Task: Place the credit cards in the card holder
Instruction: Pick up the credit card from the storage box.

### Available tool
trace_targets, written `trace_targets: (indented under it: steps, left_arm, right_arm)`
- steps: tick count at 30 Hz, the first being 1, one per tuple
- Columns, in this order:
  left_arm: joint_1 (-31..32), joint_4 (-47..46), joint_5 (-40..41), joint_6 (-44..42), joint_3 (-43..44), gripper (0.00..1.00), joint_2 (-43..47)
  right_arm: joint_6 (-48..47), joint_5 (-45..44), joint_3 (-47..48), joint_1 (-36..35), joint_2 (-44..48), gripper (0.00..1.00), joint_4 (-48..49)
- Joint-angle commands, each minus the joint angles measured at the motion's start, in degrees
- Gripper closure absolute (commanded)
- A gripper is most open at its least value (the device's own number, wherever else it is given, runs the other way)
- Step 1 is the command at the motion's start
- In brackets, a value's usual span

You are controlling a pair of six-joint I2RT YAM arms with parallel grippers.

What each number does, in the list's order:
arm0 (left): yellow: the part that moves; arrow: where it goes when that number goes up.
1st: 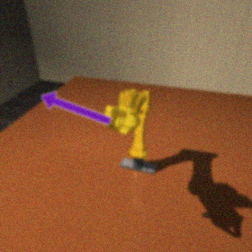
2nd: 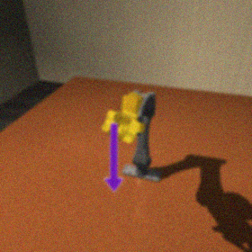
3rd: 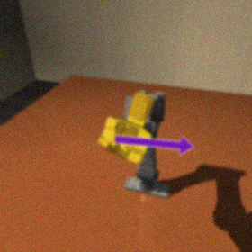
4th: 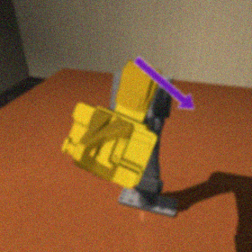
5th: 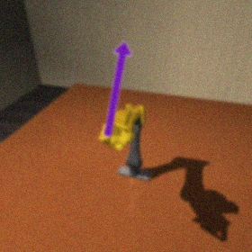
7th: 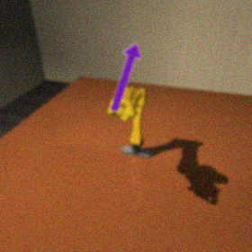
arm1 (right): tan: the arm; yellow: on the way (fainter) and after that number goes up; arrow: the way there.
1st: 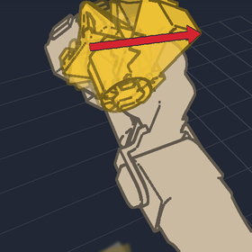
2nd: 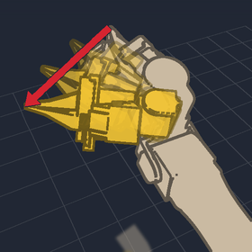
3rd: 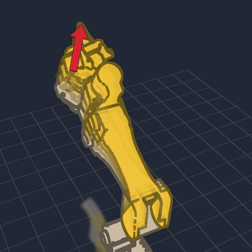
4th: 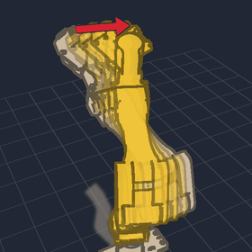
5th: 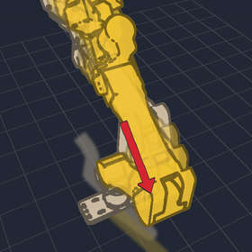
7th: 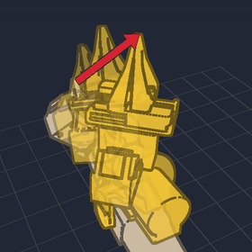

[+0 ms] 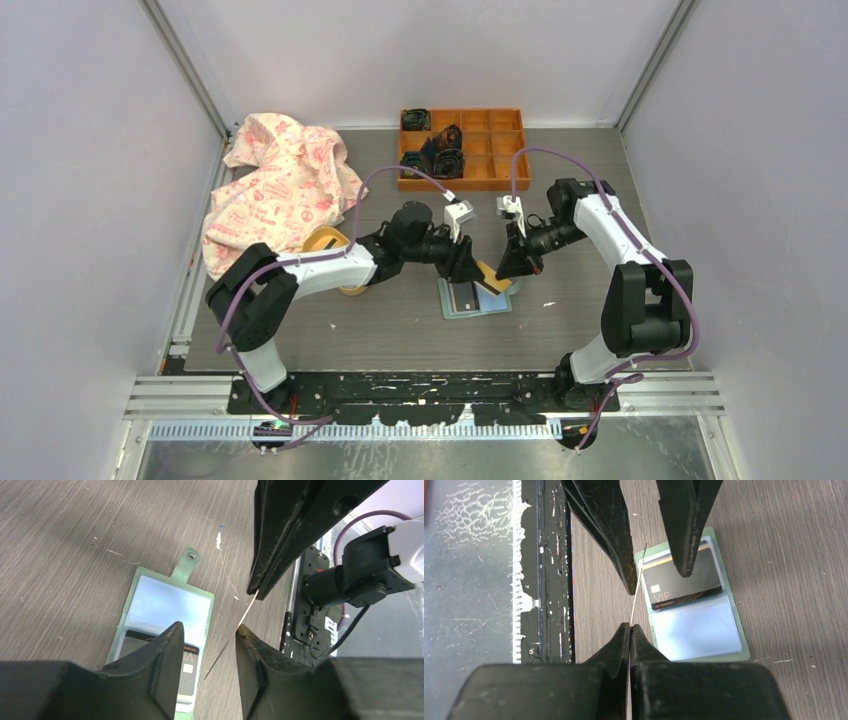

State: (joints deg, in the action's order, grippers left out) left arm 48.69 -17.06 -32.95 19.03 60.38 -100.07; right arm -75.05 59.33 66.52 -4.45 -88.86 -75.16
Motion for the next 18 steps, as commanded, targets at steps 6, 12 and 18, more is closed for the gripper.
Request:
trace_targets:
  steps: [6, 12, 18]
  left_arm:
    - [-0.2, -4.9, 10.1, 0.7, -3.6, 0.31, 4.5]
    - [-1.7, -6.0, 11.6, 3.0, -5.0, 0.21, 5.4]
    - [-3.4, -12.8, 14.0, 6.0, -10.0, 0.07, 8.1]
  right_arm:
    - [-1.5, 5.8, -0.2, 1.2, 0.6, 0.99, -3.1]
    - [-1.6, 5.3, -0.9, 3.6, 0.5, 0.99, -2.7]
    - [2.2, 6.0, -3.0, 9.4, 1.2, 0.99, 0.9]
